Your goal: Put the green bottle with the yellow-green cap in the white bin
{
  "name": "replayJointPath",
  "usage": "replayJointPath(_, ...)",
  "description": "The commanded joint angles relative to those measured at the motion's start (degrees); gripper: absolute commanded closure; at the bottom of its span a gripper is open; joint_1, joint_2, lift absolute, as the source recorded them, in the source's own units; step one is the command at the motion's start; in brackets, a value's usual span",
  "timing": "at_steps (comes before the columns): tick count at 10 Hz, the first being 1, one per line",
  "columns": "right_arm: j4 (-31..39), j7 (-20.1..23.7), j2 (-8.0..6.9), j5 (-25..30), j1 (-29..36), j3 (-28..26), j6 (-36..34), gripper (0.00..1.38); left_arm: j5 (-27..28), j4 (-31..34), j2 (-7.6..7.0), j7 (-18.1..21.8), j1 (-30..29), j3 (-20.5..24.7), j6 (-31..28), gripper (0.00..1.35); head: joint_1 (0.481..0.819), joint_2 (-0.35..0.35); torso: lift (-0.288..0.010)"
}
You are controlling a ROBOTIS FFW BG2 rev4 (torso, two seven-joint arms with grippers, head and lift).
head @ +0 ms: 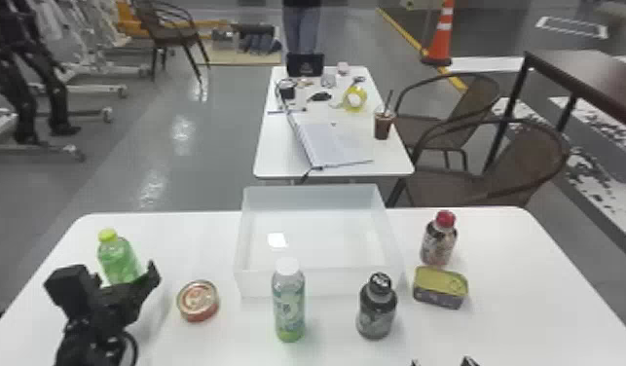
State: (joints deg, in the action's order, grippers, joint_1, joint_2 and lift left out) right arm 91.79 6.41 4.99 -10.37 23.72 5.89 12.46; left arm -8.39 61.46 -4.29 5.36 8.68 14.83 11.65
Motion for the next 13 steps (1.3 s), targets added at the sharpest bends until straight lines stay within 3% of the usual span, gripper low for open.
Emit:
replayJointPath(1,-0.03,0.0,-0.06,0.0,-0.07,-0.01,0.02,0.33,0.4,-2.4,-0.81,0.0,2.13,-0.07,-1.1,0.17,0.549,0.0,-0.1)
replayJointPath(5,-0.03,0.0,-0.15,0.0,-0.07,-0.01,0.02,0.33,3.74,-7.41,-2.74,0.09,5.73,0.46,-2.51,0.23,0.549,0.0,-0.1)
replayJointPath(7,-0.12,0.0,-0.24,0.0,-0.07,-0.01,0.11,0.33,6.02,-8.11,-3.62,0.09,6.53,0.46,-3.21,0.61,0.549,0.0,-0.1)
replayJointPath(10,-0.12,0.0,-0.24,0.0,-0.07,-0.01,0.11,0.33,7.08,-8.11,-3.01,-0.09,6.44,1.25,-1.98,0.65,0.549,0.0,-0.1)
replayJointPath(11,-0.12,0.0,-0.24,0.0,-0.07,-0.01,0.11,0.33,7.08,-7.94,-3.01,0.0,5.73,0.55,0.92,0.65,0.549,0.0,-0.1)
replayJointPath(13,-0.12,0.0,-0.24,-0.09,-0.07,-0.01,0.11,0.33,9.18,0.59,-2.04,0.18,1.6,-1.65,1.36,0.65,0.549,0.0,-0.1)
